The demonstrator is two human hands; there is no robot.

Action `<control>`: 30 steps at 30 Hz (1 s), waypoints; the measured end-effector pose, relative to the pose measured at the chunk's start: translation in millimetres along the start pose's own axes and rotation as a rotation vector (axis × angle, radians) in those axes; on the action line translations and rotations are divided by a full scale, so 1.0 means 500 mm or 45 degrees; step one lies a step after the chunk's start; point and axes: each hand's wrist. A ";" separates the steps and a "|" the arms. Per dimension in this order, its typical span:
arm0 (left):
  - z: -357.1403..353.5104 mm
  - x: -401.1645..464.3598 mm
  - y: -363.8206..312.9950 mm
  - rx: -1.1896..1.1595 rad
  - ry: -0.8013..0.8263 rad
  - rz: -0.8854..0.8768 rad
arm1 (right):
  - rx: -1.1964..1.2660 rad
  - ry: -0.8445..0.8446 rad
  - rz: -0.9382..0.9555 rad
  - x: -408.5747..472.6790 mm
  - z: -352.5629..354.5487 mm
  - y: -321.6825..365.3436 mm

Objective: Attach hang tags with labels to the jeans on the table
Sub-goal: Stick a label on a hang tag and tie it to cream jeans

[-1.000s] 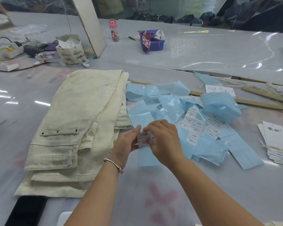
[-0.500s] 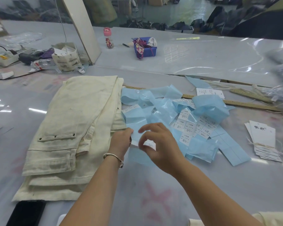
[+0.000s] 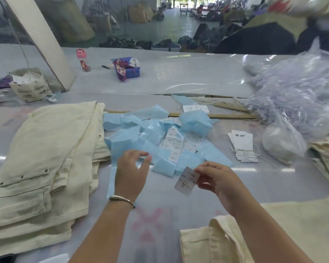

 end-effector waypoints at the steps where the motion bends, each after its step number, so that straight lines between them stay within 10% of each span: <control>1: -0.012 -0.016 -0.037 -0.160 0.209 0.061 | -0.013 -0.019 0.007 -0.005 0.012 0.003; 5: -0.076 -0.075 -0.142 -0.427 0.641 0.158 | -0.087 -0.085 0.054 -0.017 0.066 0.018; 23: -0.484 -0.069 -0.279 -0.893 0.444 0.710 | -1.071 -0.563 0.306 0.346 0.509 -0.030; 30: -0.585 0.007 -0.282 -0.852 0.398 0.672 | -1.526 -0.605 -0.088 0.543 0.490 -0.024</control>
Point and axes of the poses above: each hand's wrist, its own x-axis towards the middle knuckle, its own z-axis out of the back of the hand, y = z × x, and after that the axes turned 2 degrees about -y, right-handed
